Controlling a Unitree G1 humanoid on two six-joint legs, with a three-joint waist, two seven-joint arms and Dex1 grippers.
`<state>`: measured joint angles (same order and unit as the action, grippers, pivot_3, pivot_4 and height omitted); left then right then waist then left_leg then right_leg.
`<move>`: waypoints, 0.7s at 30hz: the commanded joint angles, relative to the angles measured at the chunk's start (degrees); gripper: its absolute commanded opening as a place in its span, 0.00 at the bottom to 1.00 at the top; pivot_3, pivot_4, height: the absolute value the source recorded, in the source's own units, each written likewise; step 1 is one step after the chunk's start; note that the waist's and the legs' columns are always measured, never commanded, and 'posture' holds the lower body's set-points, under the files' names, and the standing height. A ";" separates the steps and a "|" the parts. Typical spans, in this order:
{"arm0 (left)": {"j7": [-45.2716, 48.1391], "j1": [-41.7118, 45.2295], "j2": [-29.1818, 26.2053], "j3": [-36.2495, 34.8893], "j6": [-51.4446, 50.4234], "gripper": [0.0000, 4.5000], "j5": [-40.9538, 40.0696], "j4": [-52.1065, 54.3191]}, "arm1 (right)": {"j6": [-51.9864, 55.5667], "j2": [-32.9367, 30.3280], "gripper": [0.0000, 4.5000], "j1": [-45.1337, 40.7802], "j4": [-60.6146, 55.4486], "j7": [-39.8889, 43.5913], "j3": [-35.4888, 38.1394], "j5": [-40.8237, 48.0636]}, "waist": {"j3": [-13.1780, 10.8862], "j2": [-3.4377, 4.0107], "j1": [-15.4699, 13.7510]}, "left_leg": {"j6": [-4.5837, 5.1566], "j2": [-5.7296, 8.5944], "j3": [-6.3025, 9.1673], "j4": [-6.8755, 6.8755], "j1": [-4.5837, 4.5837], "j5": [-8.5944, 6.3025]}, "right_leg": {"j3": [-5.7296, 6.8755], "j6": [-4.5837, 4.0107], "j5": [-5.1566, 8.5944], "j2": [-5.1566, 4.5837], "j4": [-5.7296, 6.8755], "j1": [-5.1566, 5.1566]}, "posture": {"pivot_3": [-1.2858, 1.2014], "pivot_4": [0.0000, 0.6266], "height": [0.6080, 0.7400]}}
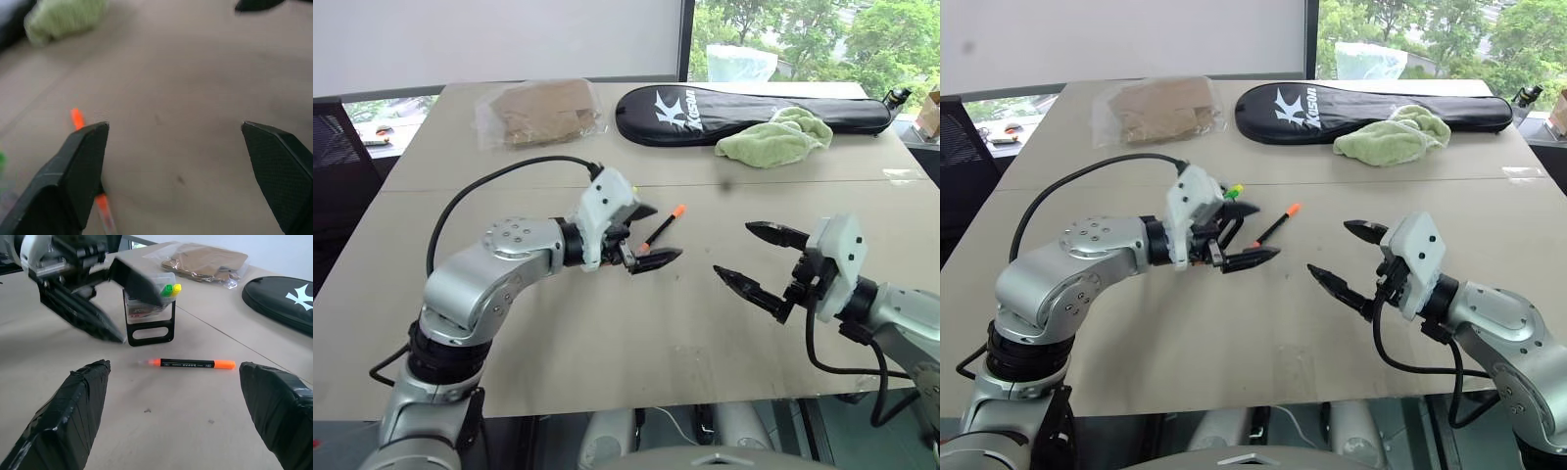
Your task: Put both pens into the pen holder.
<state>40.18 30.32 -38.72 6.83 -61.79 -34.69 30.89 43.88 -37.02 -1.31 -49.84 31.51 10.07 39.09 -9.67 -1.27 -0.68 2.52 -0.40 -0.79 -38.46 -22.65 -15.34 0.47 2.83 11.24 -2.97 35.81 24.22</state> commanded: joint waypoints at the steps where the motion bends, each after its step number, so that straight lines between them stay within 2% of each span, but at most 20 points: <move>1: 1.59 0.08 -2.09 0.34 -0.45 0.99 -0.94 2.05 | 0.31 -0.95 1.00 0.99 -3.47 -1.57 2.70 2.17 | 0.00 0.00 -0.01 | 0.00 0.00 0.00 0.00 -0.01 0.00 | 0.00 -0.01 0.00 0.00 0.00 0.00 | 0.52 0.24 1.00; 3: 5.19 -2.50 -4.21 0.84 3.11 0.99 -0.60 2.15 | 0.64 -1.24 1.00 1.74 -4.09 -2.24 3.07 2.93 | 0.00 0.01 0.05 | 0.00 -0.01 0.01 0.01 -0.01 0.00 | 0.01 -0.03 -0.01 0.00 0.00 0.01 | 0.52 0.24 1.00; 5: 10.59 -6.20 -5.86 0.84 10.85 0.99 0.62 1.49 | 0.81 -1.46 1.00 2.29 -4.47 -2.86 3.15 3.54 | 0.01 0.03 0.26 | -0.01 -0.02 -0.06 0.05 0.04 0.00 | -0.05 -0.21 0.06 0.00 -0.01 0.02 | 0.52 0.24 1.00; 7: 10.54 -8.50 -6.38 -0.11 11.35 0.99 0.63 0.39 | 0.84 -1.58 1.00 2.66 -4.79 -3.42 3.11 4.02 | 0.01 0.03 0.15 | -0.01 -0.05 -0.09 0.07 0.05 0.00 | -0.07 -0.38 0.05 0.00 -0.02 0.04 | 0.52 0.24 1.00; 14: 1.64 -13.08 -4.09 -0.88 10.26 0.99 5.41 -1.51 | 0.48 -1.88 1.00 2.62 -4.47 -4.27 2.13 4.70 | 0.03 -0.01 -0.15 | 0.01 -0.03 -0.11 -0.02 0.04 0.00 | -0.08 -0.22 0.15 -0.05 -0.02 0.00 | 0.52 0.24 1.00; 21: -10.19 -10.07 3.19 0.90 3.79 0.99 9.16 -3.24 | 0.17 -2.49 1.00 2.66 -4.50 -3.83 2.36 6.09 | 0.03 -0.04 -0.14 | 0.01 -0.02 -0.07 -0.02 0.02 0.00 | -0.06 -0.26 0.11 -0.04 0.00 0.01 | 0.52 0.24 1.00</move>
<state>32.24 18.68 -36.05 7.47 -57.19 -26.91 27.34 44.89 -39.00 1.38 -52.85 27.43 11.64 43.63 -9.64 -1.31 -0.83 2.53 -0.42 -0.86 -38.48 -22.63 -15.35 0.41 2.56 11.33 -3.01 35.81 24.22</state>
